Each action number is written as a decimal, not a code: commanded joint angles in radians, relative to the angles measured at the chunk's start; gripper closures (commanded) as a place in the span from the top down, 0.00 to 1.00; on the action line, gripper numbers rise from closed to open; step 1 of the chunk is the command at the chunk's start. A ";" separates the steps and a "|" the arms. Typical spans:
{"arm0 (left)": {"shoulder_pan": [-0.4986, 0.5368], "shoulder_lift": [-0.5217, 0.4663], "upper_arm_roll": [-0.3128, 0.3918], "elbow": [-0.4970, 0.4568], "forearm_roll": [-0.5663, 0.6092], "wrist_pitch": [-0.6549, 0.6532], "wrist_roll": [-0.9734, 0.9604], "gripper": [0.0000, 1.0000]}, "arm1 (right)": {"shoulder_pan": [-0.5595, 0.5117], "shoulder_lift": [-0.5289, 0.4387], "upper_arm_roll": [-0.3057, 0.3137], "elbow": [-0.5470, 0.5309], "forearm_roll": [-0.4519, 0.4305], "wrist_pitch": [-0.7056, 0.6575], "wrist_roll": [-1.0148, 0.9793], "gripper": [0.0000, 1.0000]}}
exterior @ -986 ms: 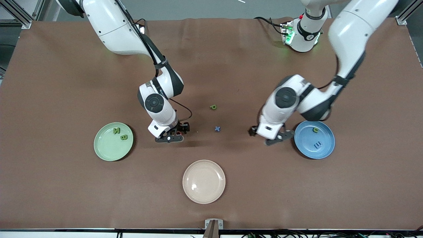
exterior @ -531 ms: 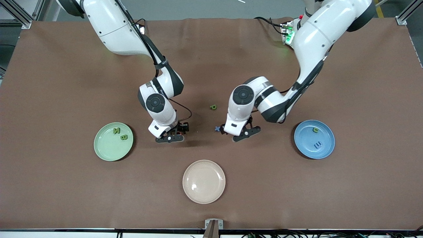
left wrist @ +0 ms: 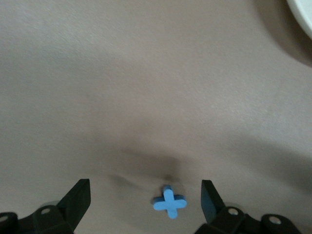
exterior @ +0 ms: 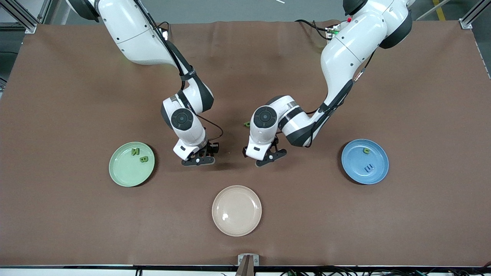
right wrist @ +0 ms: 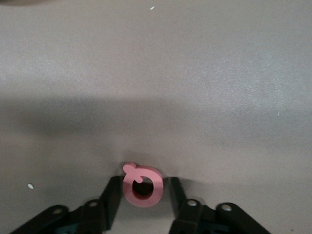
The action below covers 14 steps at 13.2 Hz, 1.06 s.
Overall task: Sort upper and lower case letters into plates
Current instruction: 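Grasp the blue cross with the left gripper while the right gripper grasps the Q, then place the pink Q on the green plate with the right gripper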
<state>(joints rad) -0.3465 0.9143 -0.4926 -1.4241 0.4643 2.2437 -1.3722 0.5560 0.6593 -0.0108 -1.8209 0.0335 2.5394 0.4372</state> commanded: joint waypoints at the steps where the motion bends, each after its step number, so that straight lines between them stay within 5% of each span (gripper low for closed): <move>1: -0.045 0.047 0.008 0.073 -0.016 -0.003 0.012 1.00 | -0.004 0.002 -0.003 -0.001 -0.009 0.001 0.005 0.02; 3: -0.057 0.054 0.009 0.076 -0.016 -0.003 0.015 0.99 | -0.014 -0.006 -0.004 0.009 -0.007 -0.010 -0.003 0.00; 5: -0.058 0.064 0.009 0.076 -0.016 -0.004 0.018 0.88 | -0.060 -0.020 -0.005 0.017 -0.007 -0.054 -0.029 0.00; 9: -0.066 0.072 0.009 0.074 -0.016 -0.003 0.019 0.64 | -0.172 -0.101 -0.005 0.054 -0.003 -0.284 -0.252 0.00; 14: -0.066 0.072 0.009 0.074 -0.015 -0.003 0.019 0.52 | -0.364 -0.158 -0.009 -0.003 -0.010 -0.364 -0.621 0.02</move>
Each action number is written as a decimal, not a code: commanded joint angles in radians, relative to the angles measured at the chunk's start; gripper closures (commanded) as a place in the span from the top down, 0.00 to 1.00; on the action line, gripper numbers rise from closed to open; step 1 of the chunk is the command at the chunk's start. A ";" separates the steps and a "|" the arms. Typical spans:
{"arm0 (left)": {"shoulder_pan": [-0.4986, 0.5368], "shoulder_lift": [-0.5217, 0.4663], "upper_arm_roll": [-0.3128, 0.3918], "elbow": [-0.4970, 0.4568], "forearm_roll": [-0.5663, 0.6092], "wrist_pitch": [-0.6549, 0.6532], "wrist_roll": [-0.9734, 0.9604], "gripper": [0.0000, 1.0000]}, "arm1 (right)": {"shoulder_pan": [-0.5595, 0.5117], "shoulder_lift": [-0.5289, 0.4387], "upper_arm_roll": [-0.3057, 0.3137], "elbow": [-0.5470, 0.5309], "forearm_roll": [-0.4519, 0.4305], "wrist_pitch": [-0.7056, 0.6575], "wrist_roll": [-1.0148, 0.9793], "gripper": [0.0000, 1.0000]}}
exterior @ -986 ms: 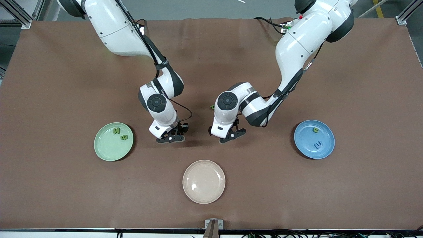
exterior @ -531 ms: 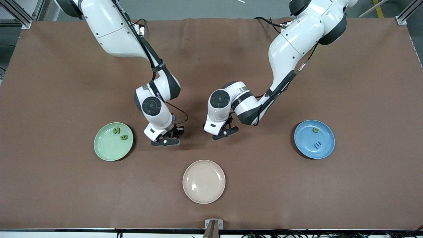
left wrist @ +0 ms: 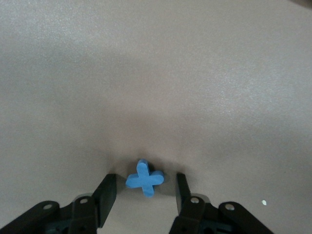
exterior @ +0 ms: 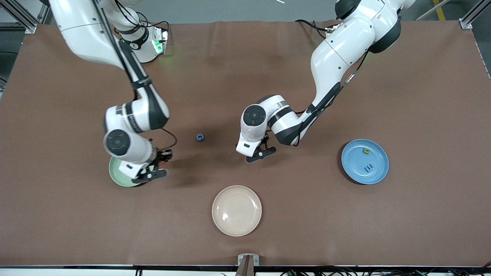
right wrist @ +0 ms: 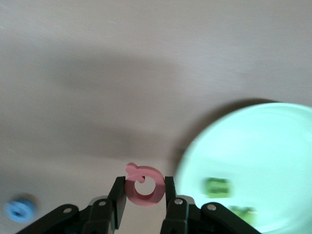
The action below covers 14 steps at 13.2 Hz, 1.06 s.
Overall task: Sort upper and lower case letters into plates
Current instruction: 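Place the pink Q on the green plate with the right gripper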
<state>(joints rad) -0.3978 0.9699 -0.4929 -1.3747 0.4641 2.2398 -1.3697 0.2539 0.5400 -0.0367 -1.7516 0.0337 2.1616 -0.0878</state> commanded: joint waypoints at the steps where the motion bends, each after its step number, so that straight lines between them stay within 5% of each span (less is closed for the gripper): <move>1: -0.015 0.016 0.013 0.025 -0.015 0.000 0.017 0.52 | -0.100 -0.049 0.015 -0.098 -0.012 0.030 -0.151 0.02; 6: -0.019 0.016 0.024 0.025 -0.010 0.001 0.029 0.52 | -0.208 -0.068 0.017 -0.239 -0.015 0.193 -0.317 0.02; 12: -0.032 0.009 0.054 0.026 -0.005 0.004 0.032 0.51 | -0.248 -0.058 0.017 -0.259 -0.015 0.224 -0.331 0.02; 13: -0.033 0.007 0.059 0.026 -0.004 0.004 0.032 0.51 | -0.249 -0.057 0.017 -0.259 -0.015 0.237 -0.331 0.05; 14: -0.033 0.006 0.059 0.026 -0.004 0.006 0.032 0.51 | -0.249 -0.055 0.017 -0.258 -0.015 0.239 -0.331 0.27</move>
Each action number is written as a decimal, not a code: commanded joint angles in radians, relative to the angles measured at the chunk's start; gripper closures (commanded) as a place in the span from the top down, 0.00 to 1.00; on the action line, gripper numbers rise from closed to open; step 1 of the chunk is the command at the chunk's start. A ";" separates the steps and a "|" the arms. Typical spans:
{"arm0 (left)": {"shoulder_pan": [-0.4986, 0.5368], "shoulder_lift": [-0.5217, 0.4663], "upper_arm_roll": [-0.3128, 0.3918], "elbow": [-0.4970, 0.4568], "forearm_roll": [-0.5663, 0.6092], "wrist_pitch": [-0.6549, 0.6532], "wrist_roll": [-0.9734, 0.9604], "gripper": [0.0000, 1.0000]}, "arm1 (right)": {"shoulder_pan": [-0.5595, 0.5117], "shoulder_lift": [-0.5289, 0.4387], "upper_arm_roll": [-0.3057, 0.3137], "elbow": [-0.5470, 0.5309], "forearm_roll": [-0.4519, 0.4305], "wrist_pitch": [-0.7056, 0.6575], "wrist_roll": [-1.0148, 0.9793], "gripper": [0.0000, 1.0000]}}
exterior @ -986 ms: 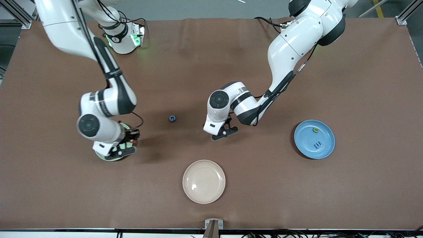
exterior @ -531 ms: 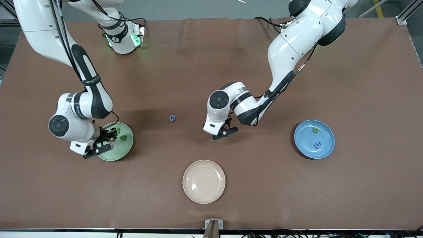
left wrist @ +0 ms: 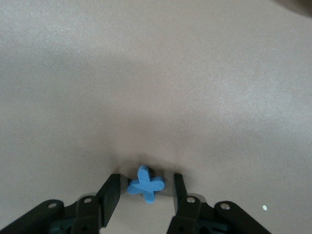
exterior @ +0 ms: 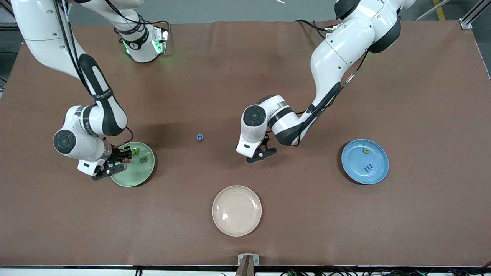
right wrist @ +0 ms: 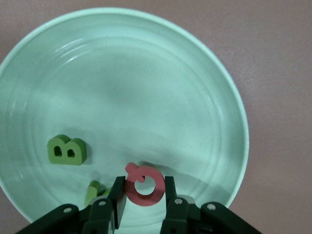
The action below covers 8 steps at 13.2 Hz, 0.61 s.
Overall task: Sort upper and lower case letters into plates
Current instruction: 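Place the pink Q on the green plate with the right gripper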
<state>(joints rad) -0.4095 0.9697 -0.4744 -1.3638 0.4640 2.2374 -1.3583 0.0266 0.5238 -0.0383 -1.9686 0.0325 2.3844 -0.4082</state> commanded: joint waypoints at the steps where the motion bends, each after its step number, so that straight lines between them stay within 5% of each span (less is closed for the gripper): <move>1: -0.022 0.006 0.040 0.015 -0.004 0.013 0.021 0.51 | -0.022 -0.039 0.018 -0.041 -0.014 0.016 -0.009 0.99; 5: -0.023 0.006 0.040 0.014 -0.004 0.016 0.019 0.39 | -0.010 -0.060 0.026 -0.014 -0.002 -0.051 0.038 1.00; 8: -0.026 0.006 0.042 0.014 -0.004 0.016 0.019 0.27 | 0.097 -0.123 0.035 0.010 0.001 -0.180 0.317 1.00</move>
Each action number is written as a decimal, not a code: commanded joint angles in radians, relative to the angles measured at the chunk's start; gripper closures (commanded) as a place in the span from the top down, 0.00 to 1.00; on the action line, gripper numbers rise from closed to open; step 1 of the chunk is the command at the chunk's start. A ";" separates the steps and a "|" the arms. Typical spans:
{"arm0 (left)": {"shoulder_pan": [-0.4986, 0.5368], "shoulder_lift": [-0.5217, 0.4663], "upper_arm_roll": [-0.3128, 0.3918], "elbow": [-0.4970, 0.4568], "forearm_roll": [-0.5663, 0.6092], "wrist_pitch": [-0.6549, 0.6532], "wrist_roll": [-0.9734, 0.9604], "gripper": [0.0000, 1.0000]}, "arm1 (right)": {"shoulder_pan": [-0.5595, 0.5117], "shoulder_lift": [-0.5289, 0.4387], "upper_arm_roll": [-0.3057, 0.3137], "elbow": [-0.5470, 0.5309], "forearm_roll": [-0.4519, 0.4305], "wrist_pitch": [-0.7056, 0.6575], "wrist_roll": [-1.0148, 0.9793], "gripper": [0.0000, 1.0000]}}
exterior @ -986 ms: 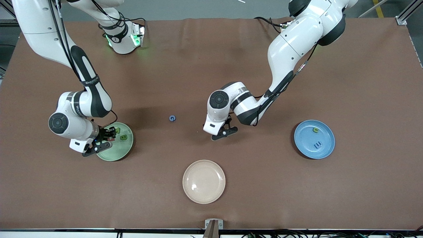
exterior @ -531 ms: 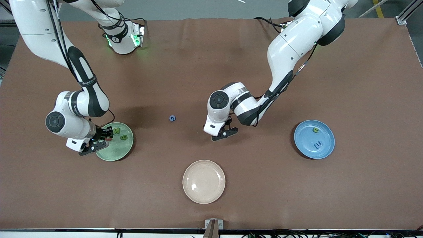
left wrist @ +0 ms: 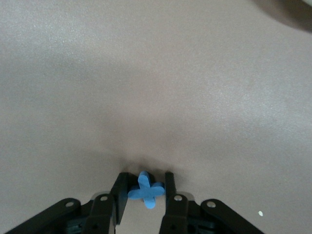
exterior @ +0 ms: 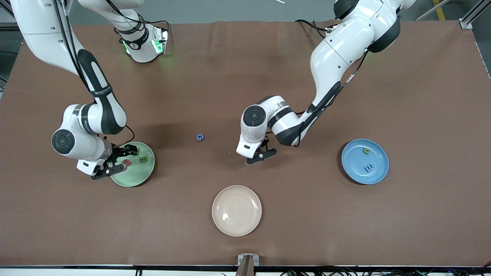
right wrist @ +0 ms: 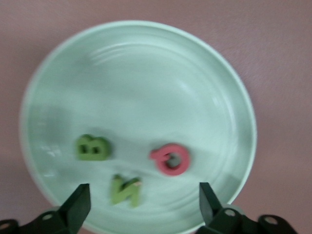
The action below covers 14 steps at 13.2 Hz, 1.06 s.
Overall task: Sort upper and lower case letters into plates
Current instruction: 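Place the cross with the left gripper while the right gripper grasps the G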
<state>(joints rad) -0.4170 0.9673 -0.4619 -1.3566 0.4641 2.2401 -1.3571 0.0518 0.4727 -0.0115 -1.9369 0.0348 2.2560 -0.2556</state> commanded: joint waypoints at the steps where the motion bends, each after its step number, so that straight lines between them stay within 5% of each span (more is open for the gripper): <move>1: -0.020 0.008 0.029 0.007 -0.002 0.013 0.016 0.23 | 0.127 -0.084 0.008 -0.025 -0.001 -0.067 0.270 1.00; 9: 0.069 -0.117 0.006 -0.016 -0.013 -0.089 0.064 0.13 | 0.453 -0.074 0.008 -0.114 -0.001 0.132 0.820 1.00; 14: 0.381 -0.245 -0.205 -0.185 -0.012 -0.152 0.188 0.12 | 0.514 0.000 0.007 -0.132 -0.004 0.272 0.901 1.00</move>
<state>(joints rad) -0.1661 0.8045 -0.5919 -1.4013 0.4641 2.0835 -1.2236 0.5399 0.4667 0.0056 -2.0555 0.0353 2.4951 0.6165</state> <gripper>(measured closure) 0.665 0.000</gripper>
